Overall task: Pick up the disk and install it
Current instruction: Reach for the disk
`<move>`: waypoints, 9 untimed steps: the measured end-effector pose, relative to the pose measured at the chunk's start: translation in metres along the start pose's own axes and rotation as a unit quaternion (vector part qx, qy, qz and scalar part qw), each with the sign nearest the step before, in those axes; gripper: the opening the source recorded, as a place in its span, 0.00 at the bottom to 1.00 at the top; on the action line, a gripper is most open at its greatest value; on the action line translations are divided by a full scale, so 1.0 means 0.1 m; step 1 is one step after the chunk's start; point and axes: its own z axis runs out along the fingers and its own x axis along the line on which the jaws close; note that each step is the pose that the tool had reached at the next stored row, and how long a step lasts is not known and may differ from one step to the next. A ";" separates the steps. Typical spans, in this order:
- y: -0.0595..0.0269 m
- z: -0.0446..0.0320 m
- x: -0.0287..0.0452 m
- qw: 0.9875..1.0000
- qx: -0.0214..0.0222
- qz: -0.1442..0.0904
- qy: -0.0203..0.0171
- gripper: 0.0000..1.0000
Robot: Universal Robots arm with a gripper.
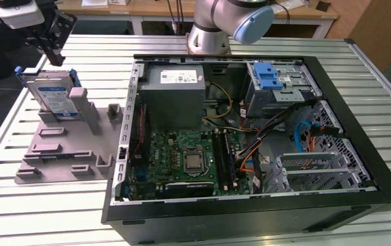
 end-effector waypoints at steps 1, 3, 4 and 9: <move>0.001 0.001 0.025 1.000 0.000 0.000 0.000 0.11; 0.004 0.004 0.073 1.000 0.000 0.000 0.000 0.11; 0.006 0.005 0.099 1.000 0.000 0.000 0.000 0.11; 0.040 0.011 0.261 1.000 0.000 0.000 0.000 0.11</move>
